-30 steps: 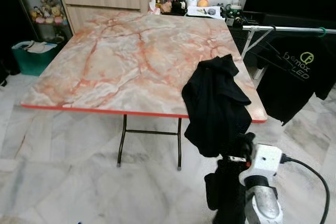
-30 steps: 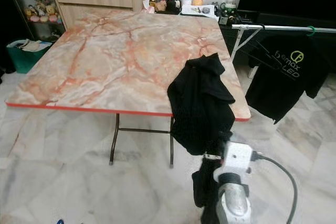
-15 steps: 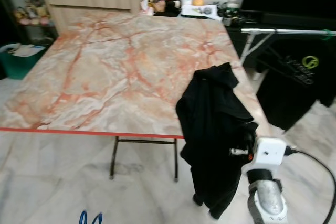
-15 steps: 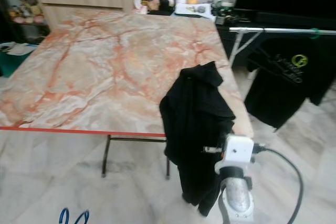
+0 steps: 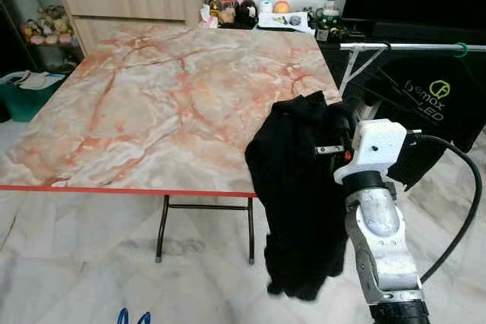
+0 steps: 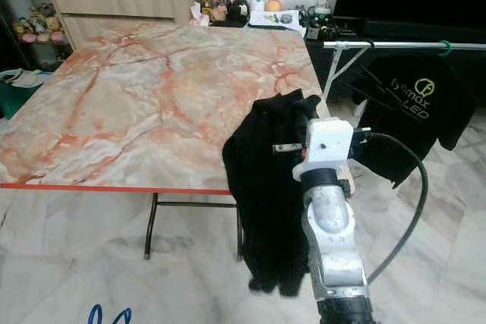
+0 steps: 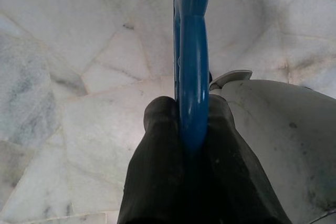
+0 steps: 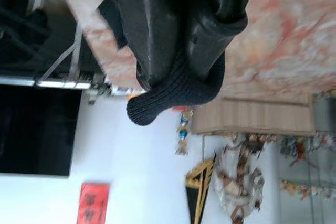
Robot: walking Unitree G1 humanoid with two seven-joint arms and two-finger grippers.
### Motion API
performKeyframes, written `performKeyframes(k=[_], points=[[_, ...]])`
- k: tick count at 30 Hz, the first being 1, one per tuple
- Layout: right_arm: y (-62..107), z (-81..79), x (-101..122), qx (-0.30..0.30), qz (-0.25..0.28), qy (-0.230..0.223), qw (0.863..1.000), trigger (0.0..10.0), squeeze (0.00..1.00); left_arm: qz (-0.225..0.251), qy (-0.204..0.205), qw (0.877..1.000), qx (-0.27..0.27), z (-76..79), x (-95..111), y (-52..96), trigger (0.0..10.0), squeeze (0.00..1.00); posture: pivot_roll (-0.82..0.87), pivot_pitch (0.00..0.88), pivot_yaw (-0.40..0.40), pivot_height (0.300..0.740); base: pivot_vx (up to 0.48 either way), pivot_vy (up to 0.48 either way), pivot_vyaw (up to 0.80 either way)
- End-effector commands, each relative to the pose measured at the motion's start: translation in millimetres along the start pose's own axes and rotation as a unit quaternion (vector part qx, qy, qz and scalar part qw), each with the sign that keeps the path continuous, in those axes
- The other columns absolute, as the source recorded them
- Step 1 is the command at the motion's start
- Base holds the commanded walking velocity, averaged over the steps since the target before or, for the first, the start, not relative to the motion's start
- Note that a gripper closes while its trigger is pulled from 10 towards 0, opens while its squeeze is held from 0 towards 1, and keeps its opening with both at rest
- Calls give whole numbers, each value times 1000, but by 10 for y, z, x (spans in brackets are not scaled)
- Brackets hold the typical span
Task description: Hang hanger
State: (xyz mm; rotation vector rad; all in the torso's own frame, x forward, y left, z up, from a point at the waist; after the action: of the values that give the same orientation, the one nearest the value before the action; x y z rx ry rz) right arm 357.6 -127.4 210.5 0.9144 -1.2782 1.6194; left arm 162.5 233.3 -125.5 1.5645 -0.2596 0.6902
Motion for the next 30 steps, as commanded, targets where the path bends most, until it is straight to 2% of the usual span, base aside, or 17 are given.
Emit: performKeyframes(k=[1, 10, 17, 20, 23, 26, 29, 30], points=[[27, -64, -1, 12, 0, 4, 1000, 10000, 0, -22, -7, 1000, 0, 14, -120, 16, 10000, 0, 2, 80, -27, 721, 0, 0, 0], [5, -74, 26, 9, -4, -10, 1000, 10000, 0, -27, -8, 1000, 2, -50, -134, 27, 10000, 0, 2, 65, -17, 721, 0, 0, 0], [-26, -121, 66, 16, 5, -9, 1000, 10000, 0, -26, -8, 1000, 0, -39, -127, 24, 10000, 0, 3, 64, -16, 721, 0, 0, 0], [-19, -132, 59, 17, 4, -7, 1000, 10000, 0, -26, -7, 1000, -1, -27, -124, 22, 10000, 0, 5, 69, -18, 721, 0, 0, 0], [-17, -181, 65, 34, 9, 18, 999, 10000, 0, -27, -6, 1000, -2, -22, -127, 21, 10000, 0, 6, 77, -18, 721, 0, 0, 0], [-56, -211, 98, 40, 16, 20, 999, 10000, 0, -28, -5, 1000, -1, -53, -134, 27, 10000, 0, 4, 80, -15, 721, 0, 0, 0], [-222, -238, 215, 48, 37, 26, 998, 10000, 0, -31, -5, 1000, 3, -131, -146, 43, 10000, 0, 0, 81, -12, 721, 0, 0, 0], [-222, -238, 215, 48, 37, 26, 998, 10000, 0, -31, -5, 1000, 3, -131, -146, 43, 10000, 0, 0, 81, -12, 721, 0, 0, 0]])
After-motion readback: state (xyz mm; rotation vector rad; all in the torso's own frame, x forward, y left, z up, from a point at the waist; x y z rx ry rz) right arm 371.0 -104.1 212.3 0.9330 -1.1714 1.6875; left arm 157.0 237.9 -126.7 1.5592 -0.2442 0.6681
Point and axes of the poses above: a point about 5 cm out from each wrist's last joint towards the gripper, its own y axis pointing back from the gripper into the wrist, its own x axis along the axis of the wrist's last joint, z = x × y, the point moved 4 cm from there along -y, pointing out of the wrist towards the gripper, and after that the axes turned 8 degrees about y, right-handed, at the moved point
